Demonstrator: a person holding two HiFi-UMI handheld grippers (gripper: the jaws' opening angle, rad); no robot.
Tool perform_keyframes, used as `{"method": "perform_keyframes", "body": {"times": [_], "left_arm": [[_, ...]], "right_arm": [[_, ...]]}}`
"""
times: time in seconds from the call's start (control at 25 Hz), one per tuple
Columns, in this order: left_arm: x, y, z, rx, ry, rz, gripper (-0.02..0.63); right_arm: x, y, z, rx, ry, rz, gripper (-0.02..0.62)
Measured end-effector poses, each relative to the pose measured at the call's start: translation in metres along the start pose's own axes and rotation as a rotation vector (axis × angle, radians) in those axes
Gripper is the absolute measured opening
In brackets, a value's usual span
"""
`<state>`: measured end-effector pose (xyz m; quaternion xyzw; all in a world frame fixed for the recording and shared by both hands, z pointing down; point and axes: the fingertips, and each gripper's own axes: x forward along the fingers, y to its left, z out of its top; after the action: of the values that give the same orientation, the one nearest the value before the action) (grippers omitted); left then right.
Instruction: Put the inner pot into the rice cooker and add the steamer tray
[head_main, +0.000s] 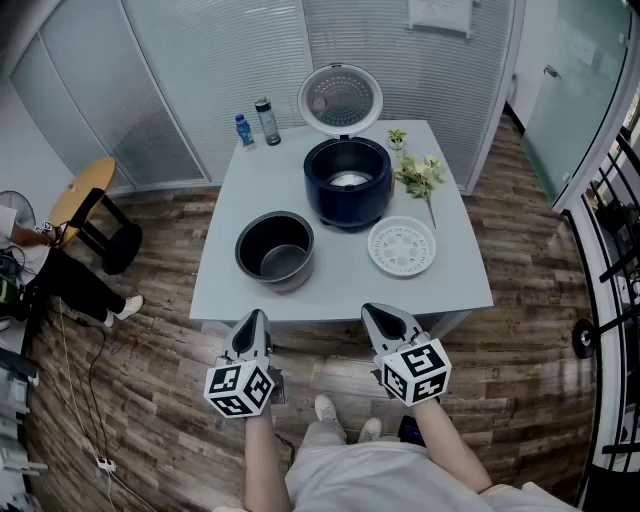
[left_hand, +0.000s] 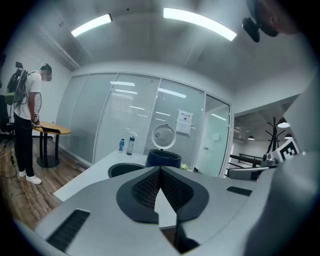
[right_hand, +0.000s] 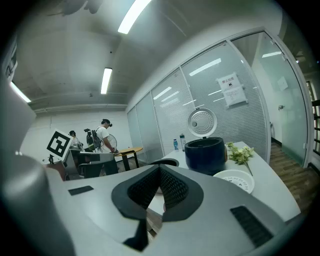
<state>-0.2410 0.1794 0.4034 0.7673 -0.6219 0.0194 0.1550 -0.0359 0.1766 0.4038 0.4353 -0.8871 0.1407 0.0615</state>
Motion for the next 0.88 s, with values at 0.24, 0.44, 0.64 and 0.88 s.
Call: {"method": "perform_keyframes", "body": {"times": [0.24,0.44,0.64,0.88], "left_arm": [[-0.005,0.005,-0.011,-0.026,0.012,0.044,0.011],[-0.018,0.010,-0.016,-0.035,0.002,0.056,0.011],[-0.013,0.006,-0.018,-0.069,0.016,0.002,0.233],[-0.016,0.003,-0.020,-0.054,0.018,0.026,0.238]], "right_arm": [[0.004,-0.004,-0.005,-0.011,0.003,0.007,0.017],[0.004,0.004,-0.010,0.002,0.001,0.022,0.017],[0.004,0.020,-0.013,0.042,0.017,0.121,0.222],[-0.006,0.016,-0.012,0.039,0.014,0.108,0.238]]}}
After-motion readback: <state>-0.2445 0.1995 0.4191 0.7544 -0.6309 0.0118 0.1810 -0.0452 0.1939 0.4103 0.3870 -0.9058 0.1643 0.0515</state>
